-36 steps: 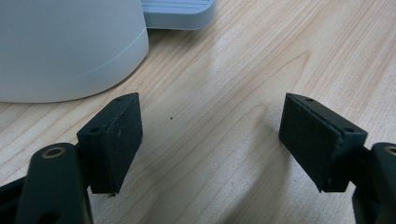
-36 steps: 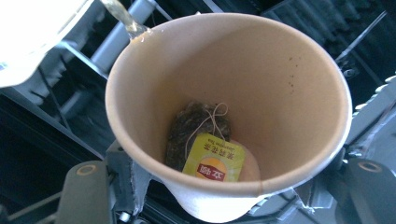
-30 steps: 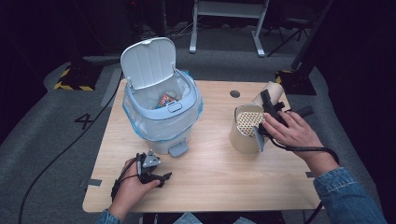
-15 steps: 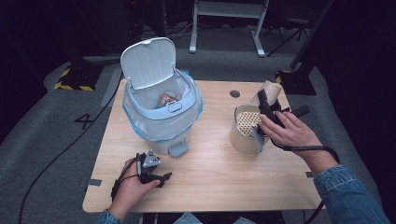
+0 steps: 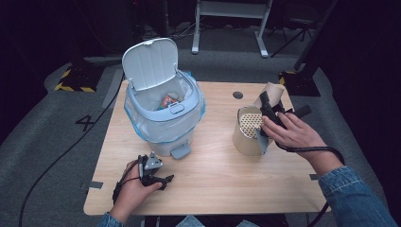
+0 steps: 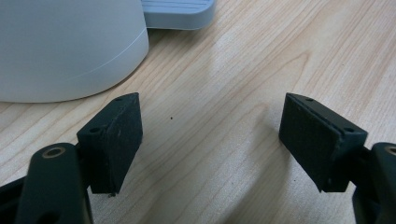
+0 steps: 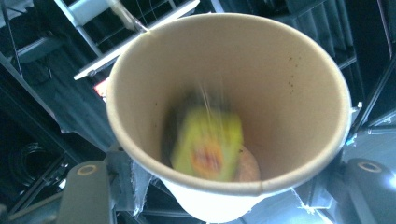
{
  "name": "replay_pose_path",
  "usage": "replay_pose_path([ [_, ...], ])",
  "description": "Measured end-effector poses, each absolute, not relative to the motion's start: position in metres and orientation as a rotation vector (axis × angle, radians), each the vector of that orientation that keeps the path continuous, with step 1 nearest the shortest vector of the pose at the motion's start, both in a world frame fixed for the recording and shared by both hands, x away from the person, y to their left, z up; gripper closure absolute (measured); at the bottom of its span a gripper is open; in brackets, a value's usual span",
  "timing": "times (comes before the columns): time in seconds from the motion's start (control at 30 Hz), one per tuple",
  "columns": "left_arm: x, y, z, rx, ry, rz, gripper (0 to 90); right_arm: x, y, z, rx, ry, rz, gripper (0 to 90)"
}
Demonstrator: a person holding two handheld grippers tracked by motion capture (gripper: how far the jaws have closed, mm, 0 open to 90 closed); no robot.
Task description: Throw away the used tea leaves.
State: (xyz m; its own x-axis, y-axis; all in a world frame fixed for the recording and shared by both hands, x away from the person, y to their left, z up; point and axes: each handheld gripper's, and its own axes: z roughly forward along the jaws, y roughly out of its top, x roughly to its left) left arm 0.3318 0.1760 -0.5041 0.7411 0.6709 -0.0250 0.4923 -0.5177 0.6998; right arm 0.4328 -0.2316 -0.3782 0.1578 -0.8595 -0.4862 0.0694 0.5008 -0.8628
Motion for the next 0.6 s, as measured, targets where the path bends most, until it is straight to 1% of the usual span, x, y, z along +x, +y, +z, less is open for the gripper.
replay_pose_path([
  [0.2, 0.332, 0.176, -0.504, 2.226, 0.871, 0.323, 22.2, 0.433, -0.228, -0.38, -0.854, 1.21, -0.822, 33.3],
  [0.43, 0.332, 0.176, -0.504, 2.224, 0.872, 0.323, 22.2, 0.433, -0.228, -0.373, -0.796, 1.245, -0.764, 32.9],
  [0.6, 0.332, 0.176, -0.504, 2.224, 0.873, 0.323, 22.2, 0.434, -0.236, -0.356, -0.65, 1.356, -0.604, 32.3],
])
